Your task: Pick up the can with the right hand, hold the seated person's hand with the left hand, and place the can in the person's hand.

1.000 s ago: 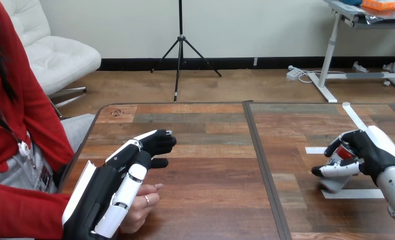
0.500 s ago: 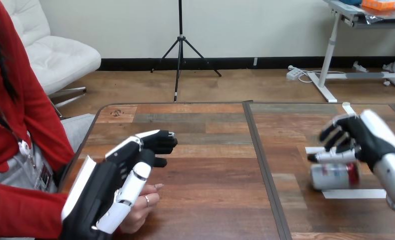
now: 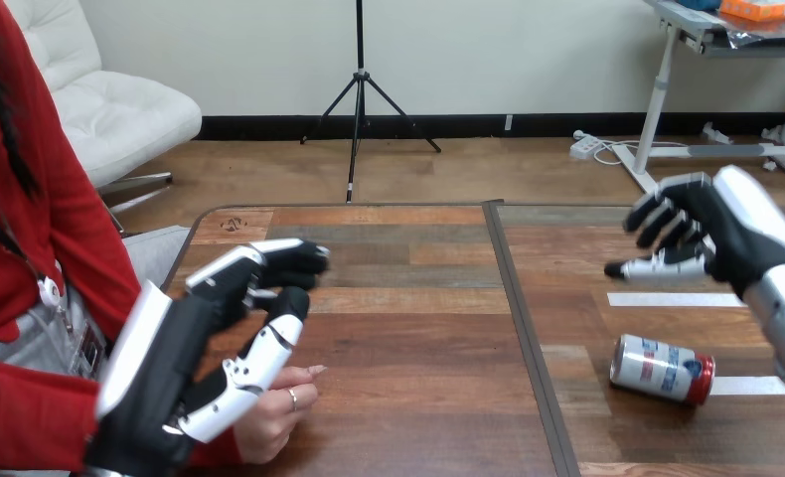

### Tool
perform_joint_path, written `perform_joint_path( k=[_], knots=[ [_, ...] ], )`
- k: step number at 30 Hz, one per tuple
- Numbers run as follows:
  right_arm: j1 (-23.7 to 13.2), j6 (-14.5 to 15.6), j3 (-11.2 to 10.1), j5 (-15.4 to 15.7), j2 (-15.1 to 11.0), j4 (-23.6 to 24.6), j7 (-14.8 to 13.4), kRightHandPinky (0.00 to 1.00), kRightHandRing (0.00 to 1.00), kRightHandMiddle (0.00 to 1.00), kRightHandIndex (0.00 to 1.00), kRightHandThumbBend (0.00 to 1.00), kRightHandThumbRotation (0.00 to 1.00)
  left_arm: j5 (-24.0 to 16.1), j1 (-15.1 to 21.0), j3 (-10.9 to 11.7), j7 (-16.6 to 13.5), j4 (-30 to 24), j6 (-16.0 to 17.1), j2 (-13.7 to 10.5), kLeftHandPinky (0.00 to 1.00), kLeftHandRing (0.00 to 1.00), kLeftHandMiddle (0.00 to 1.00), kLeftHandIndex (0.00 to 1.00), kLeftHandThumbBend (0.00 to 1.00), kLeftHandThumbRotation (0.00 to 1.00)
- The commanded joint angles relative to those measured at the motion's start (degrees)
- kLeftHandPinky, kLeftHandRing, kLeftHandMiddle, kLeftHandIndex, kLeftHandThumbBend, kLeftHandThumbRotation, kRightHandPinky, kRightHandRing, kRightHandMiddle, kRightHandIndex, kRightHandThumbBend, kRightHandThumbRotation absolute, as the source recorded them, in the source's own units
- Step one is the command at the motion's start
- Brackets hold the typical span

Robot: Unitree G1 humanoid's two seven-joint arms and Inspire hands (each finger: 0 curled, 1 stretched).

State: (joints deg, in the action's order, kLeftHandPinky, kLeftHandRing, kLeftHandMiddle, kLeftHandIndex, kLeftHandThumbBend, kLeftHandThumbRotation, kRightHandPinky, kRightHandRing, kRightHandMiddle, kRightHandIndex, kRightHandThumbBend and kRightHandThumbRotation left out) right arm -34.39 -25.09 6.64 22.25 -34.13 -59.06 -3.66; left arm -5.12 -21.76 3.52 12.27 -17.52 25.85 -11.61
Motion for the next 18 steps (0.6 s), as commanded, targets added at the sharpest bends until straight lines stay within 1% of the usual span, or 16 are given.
perform_joint_path(
  k=[1, 4, 9, 12, 18],
  knots=[
    [-0.59, -1.58, -1.24, -1.33, -1.4, 4.34, 0.06, 0.4, 0.42, 0.48, 0.5, 0.75, 0.0, -1.21, 3.64, 2.08, -1.39, -0.1, 1.12, -1.62, 0.61, 0.71, 0.73, 0.7, 0.3, 0.52],
    [-0.28, -1.36, -1.37, -1.45, -1.35, 5.28, 0.26, 0.4, 0.41, 0.48, 0.5, 0.75, 0.0, -1.64, 4.23, 2.73, -1.8, 0.3, 1.7, -2.12, 0.61, 0.71, 0.73, 0.7, 0.32, 0.47],
    [0.09, -1.25, -1.51, -1.58, -1.22, 6.52, 0.44, 0.39, 0.41, 0.47, 0.49, 0.75, 0.0, -1.35, 4.71, 3.89, -2.16, 0.11, 0.76, -2.6, 0.61, 0.71, 0.73, 0.7, 0.37, 0.44],
    [0.34, -0.76, -1.49, -1.55, -1.2, 7.43, 0.61, 0.4, 0.41, 0.47, 0.49, 0.75, 0.0, -1.14, 4.97, 4.45, -2.44, 0.33, 0.7, -2.74, 0.6, 0.71, 0.73, 0.7, 0.42, 0.43],
    [0.66, -0.5, -1.53, -1.73, -1.05, 8.23, 1.11, 0.41, 0.41, 0.46, 0.49, 0.76, 0.0, -1.54, 5.14, 5.36, -3.13, 0.29, 0.33, -2.59, 0.58, 0.7, 0.72, 0.69, 0.48, 0.44]
  ],
)
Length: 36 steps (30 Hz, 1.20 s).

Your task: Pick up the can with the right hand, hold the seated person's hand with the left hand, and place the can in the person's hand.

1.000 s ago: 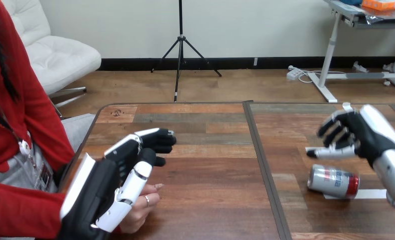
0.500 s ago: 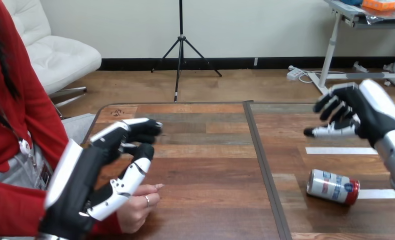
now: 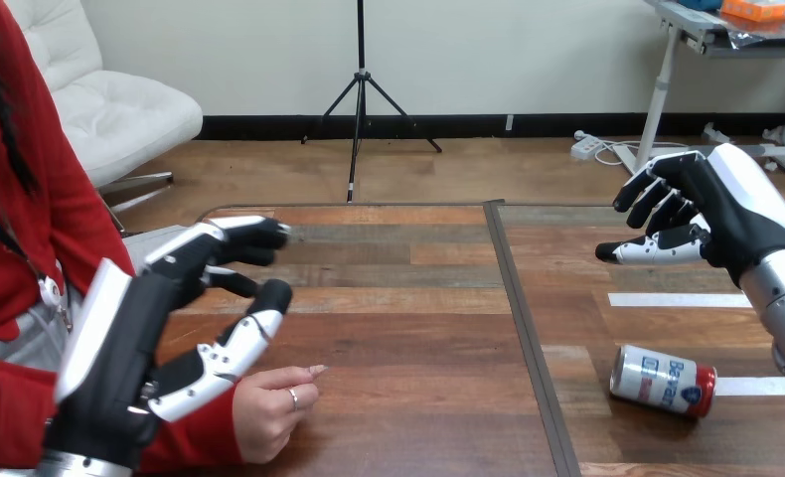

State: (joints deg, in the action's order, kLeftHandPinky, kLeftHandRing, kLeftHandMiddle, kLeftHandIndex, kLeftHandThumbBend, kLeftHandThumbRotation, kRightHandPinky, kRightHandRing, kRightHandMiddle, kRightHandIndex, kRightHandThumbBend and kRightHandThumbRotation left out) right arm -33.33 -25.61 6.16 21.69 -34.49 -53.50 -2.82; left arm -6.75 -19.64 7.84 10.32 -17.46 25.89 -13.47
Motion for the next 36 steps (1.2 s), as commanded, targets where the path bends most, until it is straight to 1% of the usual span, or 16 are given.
perform_joint_path(
  k=[1, 5, 13, 19, 21, 25, 28, 30, 36],
  knots=[
    [-0.37, 0.05, -1.08, -1.22, -0.66, 2.71, 0.35, 0.41, 0.41, 0.46, 0.49, 0.76, 0.0, 0.01, 3.0, 1.12, -1.23, 0.17, 0.22, -0.74, 0.58, 0.7, 0.72, 0.69, 0.48, 0.45],
    [-0.27, 0.95, -1.04, -1.33, -0.49, 3.05, 1.09, 0.43, 0.42, 0.46, 0.49, 0.76, 0.0, 0.24, 2.93, 1.37, -1.25, 0.12, 0.13, -0.92, 0.58, 0.69, 0.72, 0.69, 0.49, 0.46],
    [0.23, 3.09, -0.92, -1.67, -0.38, 4.61, 2.88, 0.42, 0.43, 0.48, 0.5, 0.75, 0.0, 0.61, 2.26, 1.54, -0.94, -0.68, -0.75, -0.88, 0.59, 0.7, 0.72, 0.69, 0.51, 0.48],
    [0.65, 2.99, -0.76, -1.8, -0.66, 4.98, 4.4, 0.42, 0.45, 0.49, 0.51, 0.74, 0.0, 0.93, 1.93, 1.59, -0.71, -0.82, -0.74, -0.92, 0.58, 0.7, 0.73, 0.69, 0.52, 0.49],
    [0.75, 2.98, -0.88, -2.03, -0.65, 5.07, 4.93, 0.43, 0.46, 0.51, 0.53, 0.76, 0.0, 1.02, 1.81, 1.57, -0.67, -0.8, -0.63, -0.9, 0.58, 0.7, 0.73, 0.7, 0.52, 0.5],
    [1.38, 4.79, -1.03, -2.56, -0.6, 6.62, 6.72, 0.45, 0.49, 0.53, 0.55, 0.8, 0.01, 1.17, 1.58, 1.49, -0.74, -0.53, -0.31, -0.69, 0.58, 0.71, 0.74, 0.7, 0.51, 0.51],
    [1.94, 5.44, -1.03, -2.89, -0.75, 7.85, 7.97, 0.48, 0.52, 0.56, 0.58, 0.84, 0.03, 1.44, 1.37, 1.43, -0.68, -0.62, -0.39, -0.56, 0.59, 0.71, 0.74, 0.7, 0.51, 0.52],
    [2.24, 5.83, -0.97, -2.9, -0.91, 8.6, 8.67, 0.49, 0.54, 0.58, 0.6, 0.89, 0.07, 1.83, 1.33, 1.36, -0.53, -0.54, -0.3, -0.55, 0.59, 0.72, 0.74, 0.7, 0.51, 0.52],
    [3.35, 6.35, -0.82, -2.77, -1.63, 11.04, 11.41, 0.52, 0.58, 0.61, 0.63, 0.95, 0.16, 1.91, 1.28, 1.26, -0.52, -0.23, 0.16, -0.58, 0.59, 0.72, 0.74, 0.7, 0.5, 0.52]
  ],
)
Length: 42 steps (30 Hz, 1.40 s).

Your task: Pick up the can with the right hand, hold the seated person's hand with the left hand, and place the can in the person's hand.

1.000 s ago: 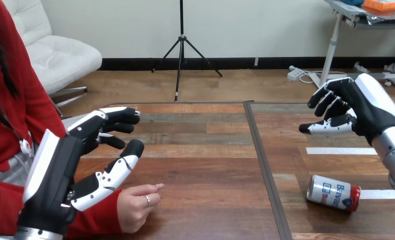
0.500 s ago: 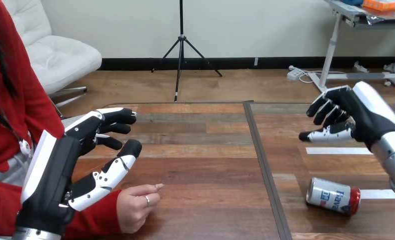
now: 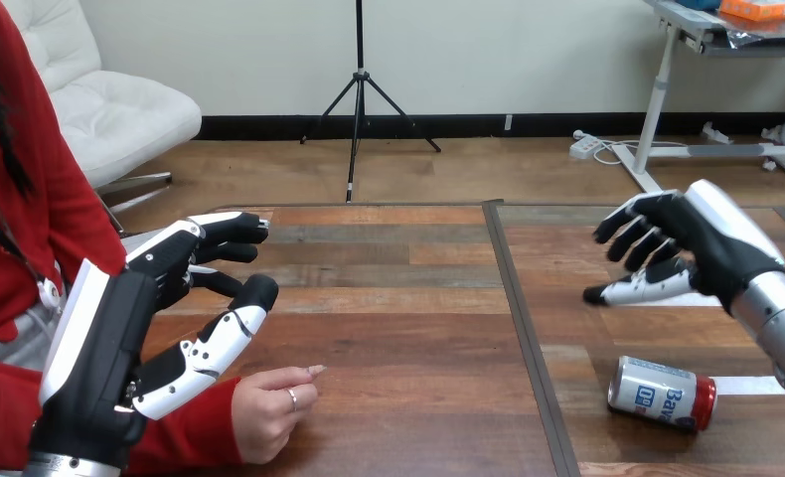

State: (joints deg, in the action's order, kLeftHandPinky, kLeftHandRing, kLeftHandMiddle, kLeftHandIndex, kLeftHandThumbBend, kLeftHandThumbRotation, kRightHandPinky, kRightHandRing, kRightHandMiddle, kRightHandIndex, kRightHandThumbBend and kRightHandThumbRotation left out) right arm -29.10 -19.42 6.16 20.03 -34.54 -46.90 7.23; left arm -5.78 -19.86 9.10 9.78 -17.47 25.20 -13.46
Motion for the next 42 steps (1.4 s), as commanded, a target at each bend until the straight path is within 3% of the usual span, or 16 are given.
perform_joint_path(
  k=[1, 12, 28, 42],
  knots=[
    [-0.67, 0.19, -0.81, -1.13, -1.7, 4.75, 1.92, 0.53, 0.59, 0.62, 0.64, 0.96, 0.17, 0.94, 1.43, -0.05, 0.06, -0.35, 0.71, -0.6, 0.59, 0.72, 0.74, 0.7, 0.5, 0.52],
    [1.21, 2.78, -1.02, -0.8, -2.81, 8.84, 6.42, 0.62, 0.66, 0.68, 0.69, 1.0, 0.32, 0.83, 1.4, -0.29, 0.11, -0.2, 1.11, -0.68, 0.6, 0.72, 0.74, 0.71, 0.47, 0.52],
    [3.01, 6.37, -0.76, -0.13, -5.3, 13.06, 12.38, 0.68, 0.71, 0.73, 0.73, 1.0, 0.38, 0.83, 1.25, -0.39, -0.08, -0.23, 0.91, -0.43, 0.6, 0.71, 0.73, 0.7, 0.48, 0.54],
    [3.38, 4.87, -0.9, -0.49, -7.32, 12.11, 15.36, 0.7, 0.73, 0.74, 0.75, 1.0, 0.41, 0.87, 1.34, -0.25, -0.18, -0.08, 0.92, -0.45, 0.6, 0.72, 0.73, 0.7, 0.5, 0.57]
  ],
)
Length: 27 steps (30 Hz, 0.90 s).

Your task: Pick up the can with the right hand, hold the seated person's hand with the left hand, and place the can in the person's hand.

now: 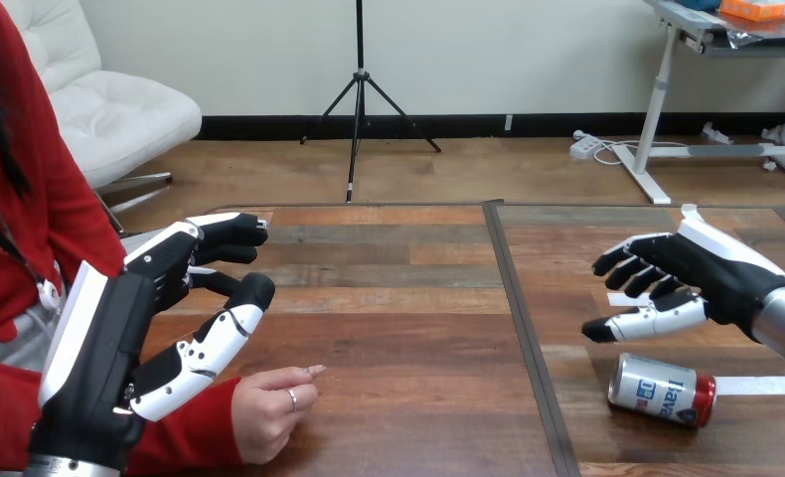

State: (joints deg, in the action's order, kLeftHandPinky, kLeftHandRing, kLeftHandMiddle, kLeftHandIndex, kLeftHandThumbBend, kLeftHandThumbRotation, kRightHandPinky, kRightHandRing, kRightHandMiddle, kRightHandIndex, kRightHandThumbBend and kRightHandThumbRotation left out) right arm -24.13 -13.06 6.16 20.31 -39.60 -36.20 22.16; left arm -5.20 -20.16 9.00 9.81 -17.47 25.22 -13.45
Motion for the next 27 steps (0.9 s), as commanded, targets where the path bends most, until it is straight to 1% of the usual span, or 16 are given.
perform_joint_path(
  k=[1, 9, 15, 27],
  knots=[
    [-1.59, -1.54, -0.94, -0.8, -2.43, 1.2, 0.59, 0.7, 0.73, 0.74, 0.75, 1.0, 0.41, 0.15, 1.63, -0.11, -0.29, -0.1, 0.87, -0.46, 0.6, 0.72, 0.73, 0.7, 0.51, 0.57],
    [-1.3, -0.8, -1.14, -0.94, -3.46, 1.23, 1.69, 0.7, 0.73, 0.75, 0.75, 1.0, 0.4, 0.27, 1.6, -0.03, -0.35, 0.1, 1.0, -0.41, 0.6, 0.71, 0.73, 0.7, 0.52, 0.59],
    [-1.43, -1.24, -1.18, -1.08, -4.25, 0.41, 2.37, 0.69, 0.73, 0.75, 0.75, 1.0, 0.39, 0.35, 1.53, -0.01, -0.25, -0.05, 0.76, -0.47, 0.6, 0.71, 0.73, 0.7, 0.53, 0.6],
    [-1.03, 1.64, -1.2, -1.04, -6.13, 2.38, 5.52, 0.71, 0.75, 0.77, 0.77, 1.0, 0.36, 0.28, 1.3, -0.1, -0.21, -0.57, 0.31, -0.42, 0.61, 0.72, 0.73, 0.7, 0.53, 0.61]
  ],
)
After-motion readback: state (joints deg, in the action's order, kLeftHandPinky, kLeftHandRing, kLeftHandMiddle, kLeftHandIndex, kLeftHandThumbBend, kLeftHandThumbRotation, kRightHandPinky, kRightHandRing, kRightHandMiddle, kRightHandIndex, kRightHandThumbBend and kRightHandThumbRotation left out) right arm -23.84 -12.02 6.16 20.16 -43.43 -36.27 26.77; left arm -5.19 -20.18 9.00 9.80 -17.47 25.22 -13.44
